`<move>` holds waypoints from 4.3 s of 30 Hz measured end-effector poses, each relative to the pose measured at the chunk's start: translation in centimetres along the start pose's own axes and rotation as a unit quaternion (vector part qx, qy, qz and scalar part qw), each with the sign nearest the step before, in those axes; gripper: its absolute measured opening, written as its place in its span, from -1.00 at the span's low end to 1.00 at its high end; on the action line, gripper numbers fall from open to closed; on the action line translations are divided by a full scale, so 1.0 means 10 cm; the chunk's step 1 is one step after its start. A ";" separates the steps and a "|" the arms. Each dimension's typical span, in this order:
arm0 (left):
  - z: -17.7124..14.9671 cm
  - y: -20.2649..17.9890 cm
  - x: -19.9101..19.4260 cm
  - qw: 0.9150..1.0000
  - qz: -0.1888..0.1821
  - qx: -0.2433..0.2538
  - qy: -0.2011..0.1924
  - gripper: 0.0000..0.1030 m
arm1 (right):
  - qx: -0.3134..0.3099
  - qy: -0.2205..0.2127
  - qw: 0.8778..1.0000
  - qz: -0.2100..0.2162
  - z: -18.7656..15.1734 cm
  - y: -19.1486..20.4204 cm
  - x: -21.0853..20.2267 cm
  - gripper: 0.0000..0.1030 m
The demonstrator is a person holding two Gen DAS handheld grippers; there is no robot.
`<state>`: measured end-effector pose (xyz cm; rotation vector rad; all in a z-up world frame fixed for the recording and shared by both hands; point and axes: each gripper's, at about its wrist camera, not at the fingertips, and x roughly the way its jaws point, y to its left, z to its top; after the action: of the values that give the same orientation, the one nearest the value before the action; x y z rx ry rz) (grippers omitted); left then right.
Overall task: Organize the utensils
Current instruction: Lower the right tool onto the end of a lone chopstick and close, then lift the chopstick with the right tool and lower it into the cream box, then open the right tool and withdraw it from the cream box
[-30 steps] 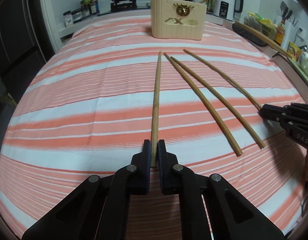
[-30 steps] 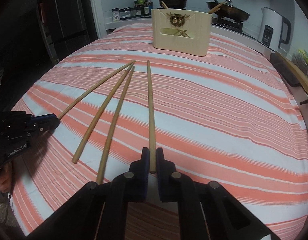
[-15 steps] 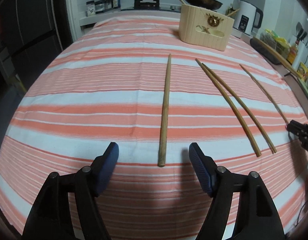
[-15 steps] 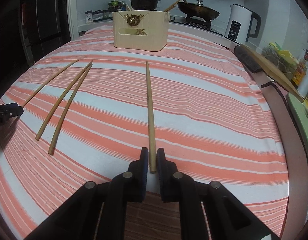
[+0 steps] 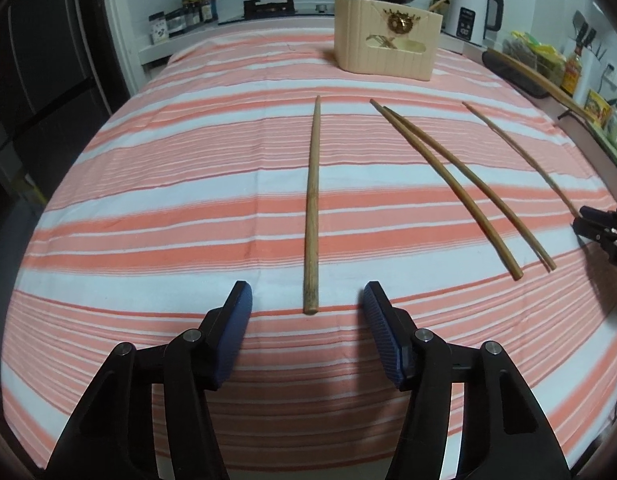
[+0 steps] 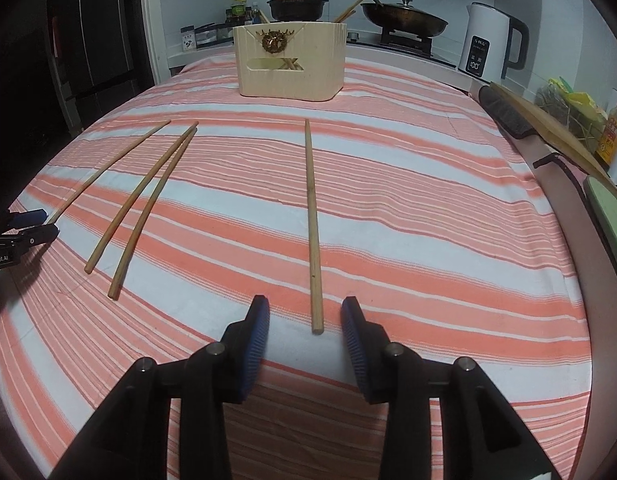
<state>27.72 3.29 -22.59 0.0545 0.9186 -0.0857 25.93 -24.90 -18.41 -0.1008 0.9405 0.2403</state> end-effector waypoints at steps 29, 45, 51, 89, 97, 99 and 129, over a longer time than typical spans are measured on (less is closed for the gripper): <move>0.89 0.12 -1.34 0.984 -0.037 -0.010 -0.176 -0.91 | -0.009 -0.176 0.984 0.009 0.89 0.19 -1.44 -0.88; 1.32 0.01 -1.70 0.973 -0.068 -0.011 -0.222 -0.91 | -0.011 -0.218 0.975 0.030 1.20 0.31 -1.70 -0.88; 1.44 -0.02 -1.69 0.972 -0.081 -0.012 -0.219 -0.91 | -0.006 -0.219 0.975 0.033 1.28 0.28 -1.72 -0.87; 3.97 -0.22 -0.42 0.968 -0.100 -0.052 -0.226 -0.91 | 0.011 -0.210 0.977 0.038 3.40 -0.16 -0.51 -0.87; 3.91 -0.33 0.14 0.983 -0.102 -0.034 -0.148 -0.91 | 0.030 -0.158 0.986 0.050 3.44 -0.22 -0.04 -0.87; 3.88 -0.35 0.21 0.985 -0.102 -0.030 -0.135 -0.90 | 0.033 -0.151 0.987 0.050 3.45 -0.23 0.04 -0.87; 0.71 -0.54 -0.25 0.999 -0.030 -0.007 -0.012 0.95 | 0.019 -0.068 0.997 -0.024 0.21 0.08 -0.33 0.24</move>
<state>31.30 -2.54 -16.39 0.0137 0.8964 -0.1355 25.50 -24.23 -14.56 -0.0705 0.8051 0.1825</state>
